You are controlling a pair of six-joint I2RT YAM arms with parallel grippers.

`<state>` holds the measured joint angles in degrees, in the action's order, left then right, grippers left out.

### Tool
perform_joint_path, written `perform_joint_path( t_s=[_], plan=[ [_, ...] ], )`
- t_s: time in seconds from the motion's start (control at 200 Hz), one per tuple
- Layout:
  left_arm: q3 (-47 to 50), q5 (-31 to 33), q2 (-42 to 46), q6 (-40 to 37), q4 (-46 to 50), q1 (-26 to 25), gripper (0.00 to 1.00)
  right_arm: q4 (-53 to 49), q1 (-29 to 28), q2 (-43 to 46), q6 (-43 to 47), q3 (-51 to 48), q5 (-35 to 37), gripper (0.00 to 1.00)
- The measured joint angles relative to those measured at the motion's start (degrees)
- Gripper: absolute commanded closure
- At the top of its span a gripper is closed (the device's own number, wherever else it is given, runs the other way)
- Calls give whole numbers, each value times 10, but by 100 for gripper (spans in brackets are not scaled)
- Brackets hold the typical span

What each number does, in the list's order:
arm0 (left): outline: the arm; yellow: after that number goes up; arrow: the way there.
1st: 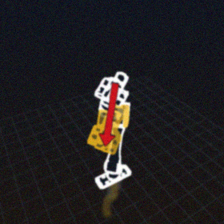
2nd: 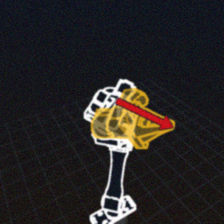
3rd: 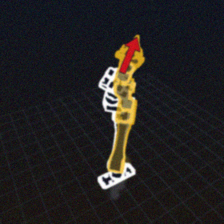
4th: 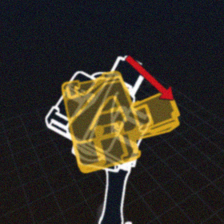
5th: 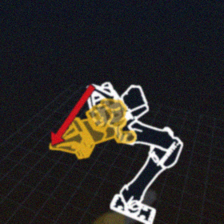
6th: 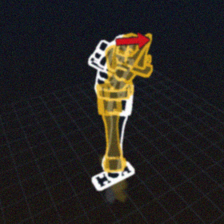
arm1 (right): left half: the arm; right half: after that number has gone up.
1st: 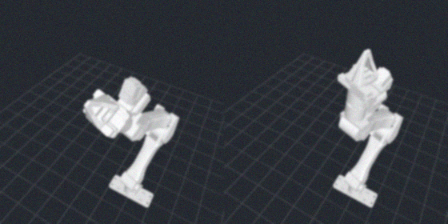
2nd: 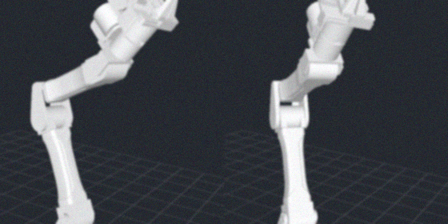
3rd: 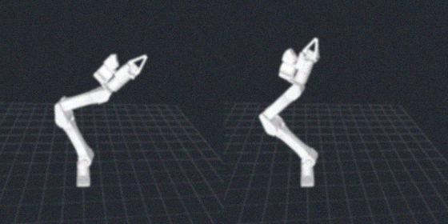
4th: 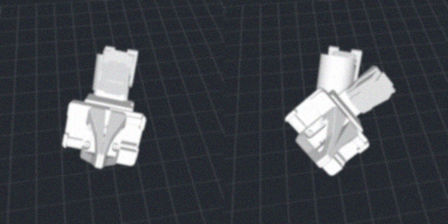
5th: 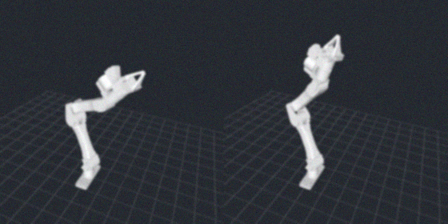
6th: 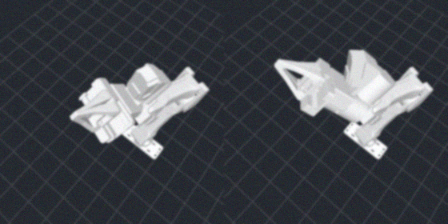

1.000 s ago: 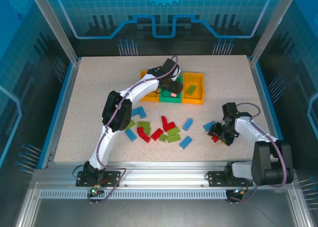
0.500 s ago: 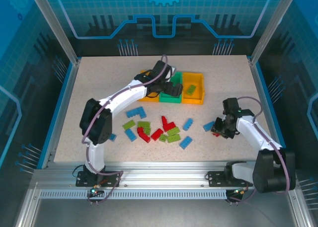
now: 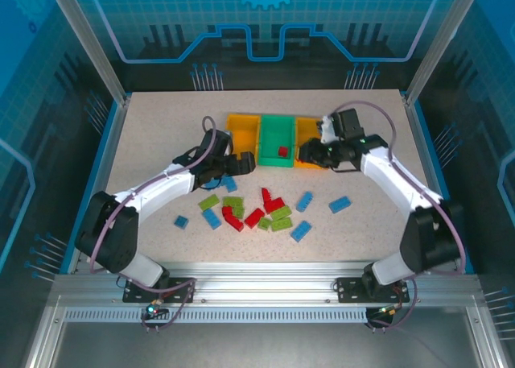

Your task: Sort the legos into containers by color

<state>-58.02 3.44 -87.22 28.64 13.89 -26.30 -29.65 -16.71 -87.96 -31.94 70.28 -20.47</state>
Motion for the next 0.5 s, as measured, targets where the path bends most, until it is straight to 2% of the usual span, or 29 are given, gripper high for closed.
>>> perform_joint_path(
  t_s=[0.24, 0.38, 0.5],
  plan=[
    [78, 6, 96, 42, 30, 0, 1, 5, -15, -184, -19, 177, -10, 70],
    [125, 13, 143, 65, 48, 13, 1, -38, -28, -287, -22, 295, 10, 68],
    [140, 23, 167, 84, 77, 23, 1, -74, -35, -335, -26, 354, 35, 65]
  ],
)
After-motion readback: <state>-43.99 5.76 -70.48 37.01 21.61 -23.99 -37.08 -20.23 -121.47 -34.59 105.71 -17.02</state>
